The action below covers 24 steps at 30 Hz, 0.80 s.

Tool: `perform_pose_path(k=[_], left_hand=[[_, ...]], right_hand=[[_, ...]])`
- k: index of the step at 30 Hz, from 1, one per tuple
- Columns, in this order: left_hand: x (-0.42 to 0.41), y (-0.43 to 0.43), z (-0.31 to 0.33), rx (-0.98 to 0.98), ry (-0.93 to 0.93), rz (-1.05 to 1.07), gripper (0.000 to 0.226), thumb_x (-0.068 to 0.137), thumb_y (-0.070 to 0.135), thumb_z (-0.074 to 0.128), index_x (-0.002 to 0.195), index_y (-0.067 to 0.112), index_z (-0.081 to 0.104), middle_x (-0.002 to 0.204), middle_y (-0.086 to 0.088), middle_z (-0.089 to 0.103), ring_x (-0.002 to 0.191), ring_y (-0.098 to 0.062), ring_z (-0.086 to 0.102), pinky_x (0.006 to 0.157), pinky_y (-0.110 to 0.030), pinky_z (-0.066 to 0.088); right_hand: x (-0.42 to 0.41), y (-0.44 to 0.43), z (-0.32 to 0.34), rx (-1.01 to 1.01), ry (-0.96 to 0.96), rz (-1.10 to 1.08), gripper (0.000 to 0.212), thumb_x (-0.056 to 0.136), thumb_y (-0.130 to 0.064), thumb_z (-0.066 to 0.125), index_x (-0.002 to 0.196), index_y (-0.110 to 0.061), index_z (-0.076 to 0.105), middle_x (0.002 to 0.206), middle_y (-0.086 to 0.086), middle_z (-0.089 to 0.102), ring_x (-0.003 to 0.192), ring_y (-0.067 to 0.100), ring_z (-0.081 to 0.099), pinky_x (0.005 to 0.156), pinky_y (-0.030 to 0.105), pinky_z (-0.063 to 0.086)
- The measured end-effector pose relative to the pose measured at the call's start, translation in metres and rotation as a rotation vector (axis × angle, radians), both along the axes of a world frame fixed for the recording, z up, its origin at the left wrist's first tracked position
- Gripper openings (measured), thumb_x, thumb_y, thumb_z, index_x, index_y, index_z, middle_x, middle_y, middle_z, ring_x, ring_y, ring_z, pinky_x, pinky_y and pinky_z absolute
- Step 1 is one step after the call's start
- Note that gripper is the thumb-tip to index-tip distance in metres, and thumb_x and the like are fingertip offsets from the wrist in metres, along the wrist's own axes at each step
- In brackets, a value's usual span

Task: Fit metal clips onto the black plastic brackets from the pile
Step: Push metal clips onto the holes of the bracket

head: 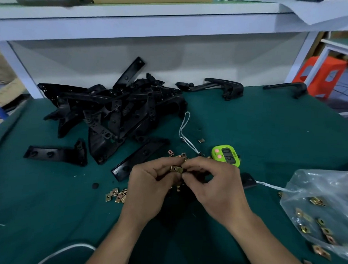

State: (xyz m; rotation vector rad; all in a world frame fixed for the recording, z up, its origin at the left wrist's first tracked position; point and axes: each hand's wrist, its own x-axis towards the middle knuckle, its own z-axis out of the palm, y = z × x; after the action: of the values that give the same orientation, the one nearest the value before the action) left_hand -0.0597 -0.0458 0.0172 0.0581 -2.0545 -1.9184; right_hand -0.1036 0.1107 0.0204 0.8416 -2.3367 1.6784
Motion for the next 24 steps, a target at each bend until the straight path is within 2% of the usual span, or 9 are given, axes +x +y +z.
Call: perform_pose_path(k=[4,7,12,15,18,20,24], left_hand=[[0.003,-0.002,0.001,-0.024,-0.010,-0.018,0.047,0.085,-0.014,0.070,0.102,0.029,0.081,0.100,0.005,0.079,0.095,-0.012,0.076,0.078,-0.017,0.057],[0.004,-0.003,0.003,-0.023,-0.005,-0.015,0.047,0.087,-0.011,0.069,0.104,0.031,0.080,0.099,0.005,0.080,0.091,-0.016,0.076,0.076,-0.020,0.058],[0.002,0.005,0.002,0.010,-0.001,0.123,0.042,0.080,-0.009,0.077,0.086,0.032,0.082,0.085,0.006,0.080,0.079,-0.009,0.076,0.068,-0.014,0.055],[0.002,0.003,-0.001,0.003,-0.009,0.142,0.042,0.077,-0.006,0.081,0.083,0.035,0.081,0.081,0.005,0.079,0.075,-0.008,0.075,0.067,-0.014,0.055],[0.002,-0.002,-0.002,-0.029,-0.012,0.101,0.042,0.076,-0.006,0.081,0.080,0.036,0.081,0.080,0.004,0.079,0.075,-0.009,0.075,0.067,-0.015,0.056],[0.003,-0.003,-0.001,-0.054,-0.014,0.074,0.038,0.076,-0.004,0.082,0.081,0.033,0.081,0.080,0.004,0.079,0.074,-0.009,0.074,0.067,-0.015,0.056],[0.001,-0.007,-0.002,-0.037,-0.044,0.049,0.031,0.075,-0.004,0.083,0.083,0.026,0.082,0.080,0.001,0.079,0.072,-0.009,0.074,0.066,-0.017,0.056]], right_hand=[[-0.002,0.002,0.000,0.004,-0.007,0.006,0.024,0.082,-0.007,0.076,0.091,-0.029,0.077,0.083,-0.021,0.073,0.082,0.003,0.071,0.070,0.007,0.049],[-0.005,0.003,0.002,-0.037,-0.023,0.018,0.024,0.083,-0.008,0.075,0.089,-0.031,0.075,0.082,-0.018,0.074,0.079,0.005,0.071,0.069,0.010,0.051],[-0.007,0.004,0.000,-0.025,-0.020,0.007,0.017,0.085,-0.010,0.074,0.089,-0.026,0.074,0.081,-0.015,0.074,0.079,0.010,0.071,0.069,0.014,0.052],[-0.007,0.005,0.000,-0.002,-0.011,0.003,0.015,0.082,-0.014,0.076,0.089,-0.027,0.075,0.080,-0.016,0.073,0.077,0.011,0.071,0.068,0.019,0.055],[-0.008,0.008,0.002,0.039,-0.033,0.046,0.016,0.078,-0.016,0.078,0.089,-0.028,0.078,0.080,-0.019,0.074,0.078,0.007,0.072,0.069,0.014,0.053],[-0.010,0.011,0.004,0.063,-0.049,0.074,0.016,0.078,-0.016,0.080,0.089,-0.028,0.079,0.081,-0.021,0.074,0.079,0.004,0.072,0.069,0.012,0.052],[-0.012,0.013,0.006,0.097,-0.071,0.086,0.015,0.083,-0.017,0.076,0.092,-0.028,0.079,0.082,-0.022,0.074,0.079,0.004,0.072,0.069,0.016,0.055]])
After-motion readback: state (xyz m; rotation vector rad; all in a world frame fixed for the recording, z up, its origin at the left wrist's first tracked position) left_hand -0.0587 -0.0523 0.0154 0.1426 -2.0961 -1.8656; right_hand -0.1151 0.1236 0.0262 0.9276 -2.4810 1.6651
